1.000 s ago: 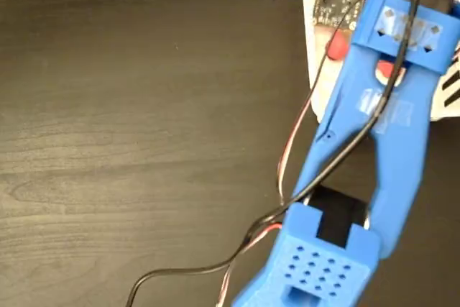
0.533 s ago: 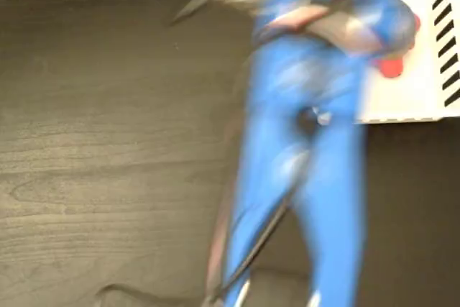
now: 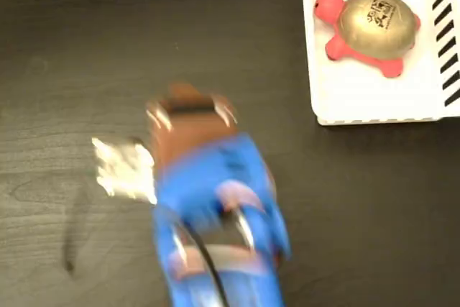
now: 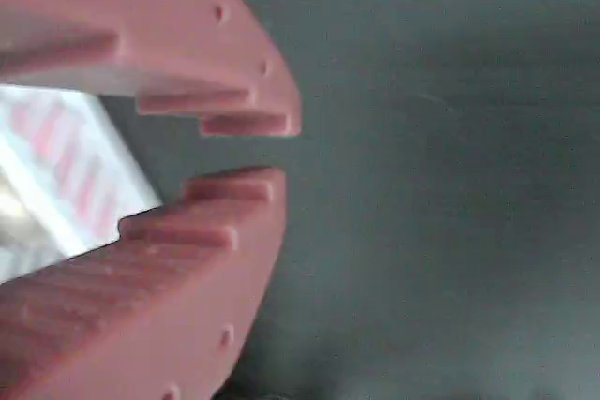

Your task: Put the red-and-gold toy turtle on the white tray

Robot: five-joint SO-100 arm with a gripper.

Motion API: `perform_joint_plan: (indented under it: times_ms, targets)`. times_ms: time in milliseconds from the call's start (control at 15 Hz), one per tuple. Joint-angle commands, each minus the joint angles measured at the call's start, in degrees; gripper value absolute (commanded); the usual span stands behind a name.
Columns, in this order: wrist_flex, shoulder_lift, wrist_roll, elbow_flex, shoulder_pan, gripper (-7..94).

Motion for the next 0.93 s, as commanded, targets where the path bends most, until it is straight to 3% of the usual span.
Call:
perform_joint_plan:
  times_ms: [0, 267, 867]
  targets:
    - [6.33, 18.02, -1.41, 8.35, -0.18, 0]
    - [22.76, 34.98, -0.79, 13.97, -0.44, 0]
    - [23.47, 36.21, -0.97, 17.67, -0.44, 0]
